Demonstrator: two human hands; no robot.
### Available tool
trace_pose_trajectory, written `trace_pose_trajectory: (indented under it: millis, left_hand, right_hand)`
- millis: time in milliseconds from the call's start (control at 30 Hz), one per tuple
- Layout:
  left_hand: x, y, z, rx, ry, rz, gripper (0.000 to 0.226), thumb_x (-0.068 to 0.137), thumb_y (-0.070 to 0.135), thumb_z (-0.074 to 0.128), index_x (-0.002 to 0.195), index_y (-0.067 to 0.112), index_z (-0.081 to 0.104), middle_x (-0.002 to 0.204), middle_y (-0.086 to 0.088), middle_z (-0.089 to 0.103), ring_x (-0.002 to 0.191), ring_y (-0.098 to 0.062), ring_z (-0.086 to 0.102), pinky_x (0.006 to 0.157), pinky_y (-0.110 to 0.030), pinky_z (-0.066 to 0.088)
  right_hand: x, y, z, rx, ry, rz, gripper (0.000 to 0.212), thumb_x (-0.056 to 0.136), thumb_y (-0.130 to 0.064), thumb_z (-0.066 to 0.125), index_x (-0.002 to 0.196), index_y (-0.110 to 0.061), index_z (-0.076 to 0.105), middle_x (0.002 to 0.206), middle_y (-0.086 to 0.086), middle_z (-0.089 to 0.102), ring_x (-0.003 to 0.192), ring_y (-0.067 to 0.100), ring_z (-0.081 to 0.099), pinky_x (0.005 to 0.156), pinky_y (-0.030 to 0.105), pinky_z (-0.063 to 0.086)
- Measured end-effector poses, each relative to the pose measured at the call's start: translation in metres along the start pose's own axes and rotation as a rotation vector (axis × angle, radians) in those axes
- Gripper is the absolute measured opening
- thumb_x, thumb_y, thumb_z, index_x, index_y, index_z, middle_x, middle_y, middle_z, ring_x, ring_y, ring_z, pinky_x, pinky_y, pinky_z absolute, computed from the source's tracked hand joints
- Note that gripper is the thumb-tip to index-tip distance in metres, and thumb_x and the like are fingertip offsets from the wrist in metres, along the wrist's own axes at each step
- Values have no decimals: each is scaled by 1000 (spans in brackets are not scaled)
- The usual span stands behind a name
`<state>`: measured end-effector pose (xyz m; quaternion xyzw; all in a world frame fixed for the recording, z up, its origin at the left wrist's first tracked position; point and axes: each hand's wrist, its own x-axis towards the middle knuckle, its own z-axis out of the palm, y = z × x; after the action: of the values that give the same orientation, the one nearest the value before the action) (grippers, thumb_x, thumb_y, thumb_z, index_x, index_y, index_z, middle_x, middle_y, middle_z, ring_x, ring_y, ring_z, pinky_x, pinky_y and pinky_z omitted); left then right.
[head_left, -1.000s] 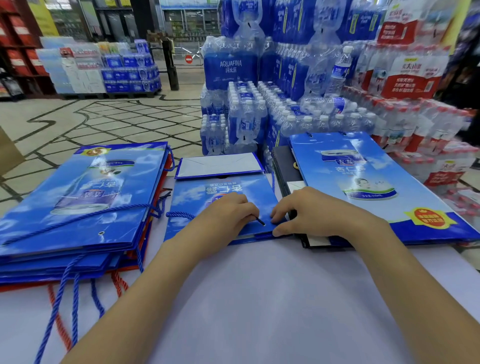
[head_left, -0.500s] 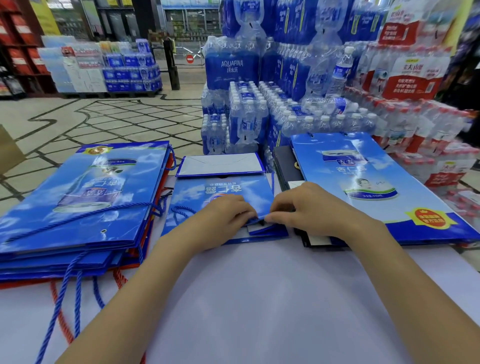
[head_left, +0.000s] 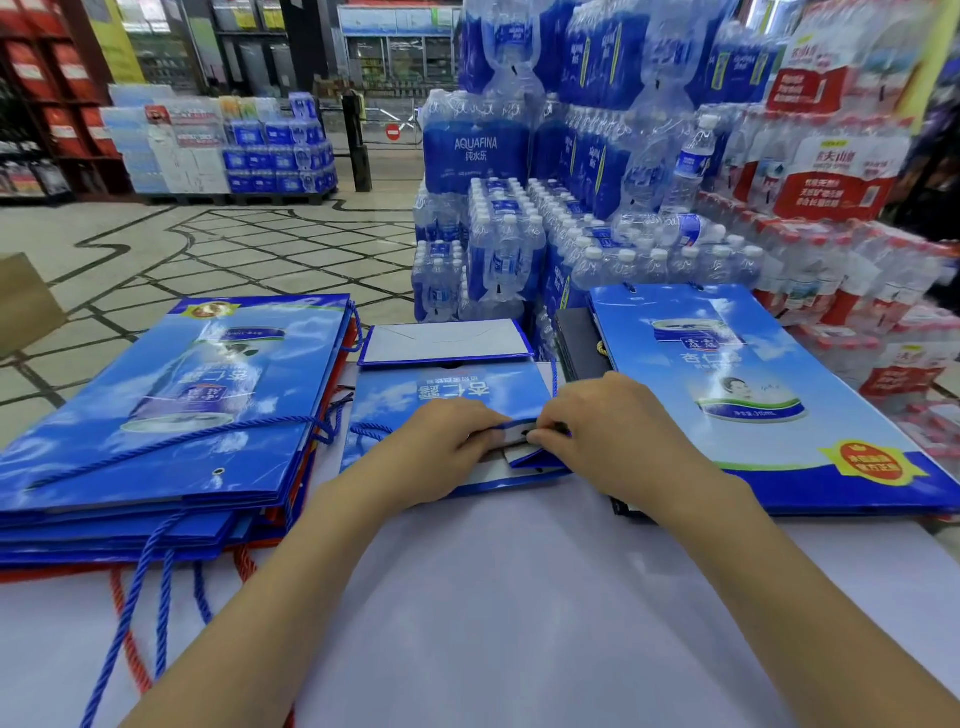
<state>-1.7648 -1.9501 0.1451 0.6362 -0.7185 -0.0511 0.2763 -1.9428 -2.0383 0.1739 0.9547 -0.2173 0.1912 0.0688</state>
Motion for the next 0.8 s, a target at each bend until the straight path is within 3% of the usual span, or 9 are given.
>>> trace_pose_trajectory:
  millis: [67, 167, 300, 433, 600, 667, 733, 800]
  left_hand:
    - [0, -1, 2, 26, 6, 1, 19, 99, 16, 51, 100, 9, 69, 81, 0, 61, 73, -12, 44, 69, -26, 35]
    - [1, 1, 4, 25, -9, 11, 22, 101, 17, 48, 107, 10, 68, 83, 4, 54, 77, -9, 41, 72, -23, 33]
    - [2, 2, 3, -14, -38, -16, 26, 102, 18, 44, 114, 10, 67, 92, -5, 58, 88, -17, 47, 82, -27, 38]
    - [2, -4, 5, 72, -72, -51, 25, 102, 19, 43, 114, 14, 65, 95, 0, 60, 89, -17, 49, 83, -32, 42]
    - [2, -6, 6, 79, -50, -181, 21, 99, 17, 43, 102, 15, 64, 94, -4, 66, 89, -24, 56, 81, -43, 46]
    - [2, -8, 4, 72, -50, -202, 21, 99, 17, 44, 103, 16, 64, 96, -4, 66, 92, -25, 56, 83, -42, 46]
    - [1, -9, 1, 91, -86, -182, 21, 99, 16, 43, 102, 14, 64, 96, -4, 66, 92, -24, 55, 83, -41, 45]
    - [0, -8, -1, 63, -116, -182, 21, 100, 18, 43, 101, 15, 64, 94, -2, 65, 89, -22, 55, 83, -40, 45]
  right_hand:
    - [0, -6, 3, -102, -86, 88, 34, 100, -46, 43, 98, -25, 69, 96, -1, 67, 91, 25, 57, 71, 32, 38]
    - [2, -18, 6, -152, -141, 169, 31, 100, -45, 43, 100, -23, 65, 99, 4, 63, 85, 28, 51, 67, 31, 31]
    - [2, -22, 11, -141, -95, 185, 18, 100, -28, 44, 85, -24, 53, 95, 2, 62, 75, 27, 42, 64, 32, 28]
    - [2, -17, 19, -84, -78, 90, 23, 98, -27, 43, 77, -21, 50, 81, 2, 55, 74, 30, 49, 60, 33, 23]
    - [4, -15, 22, -28, -49, -29, 35, 75, -18, 63, 58, -20, 33, 56, -5, 30, 46, 26, 32, 46, 26, 10]
    - [3, -16, 22, 16, -54, -50, 26, 81, -21, 56, 62, -18, 39, 62, -4, 38, 52, 25, 37, 46, 31, 24]
    - [3, -16, 21, 50, -87, -7, 23, 91, -27, 49, 72, -14, 53, 72, 0, 51, 63, 28, 47, 58, 38, 38]
    - [2, -12, 19, 25, 3, -9, 25, 92, -30, 53, 76, -14, 63, 73, 2, 55, 62, 28, 51, 59, 36, 42]
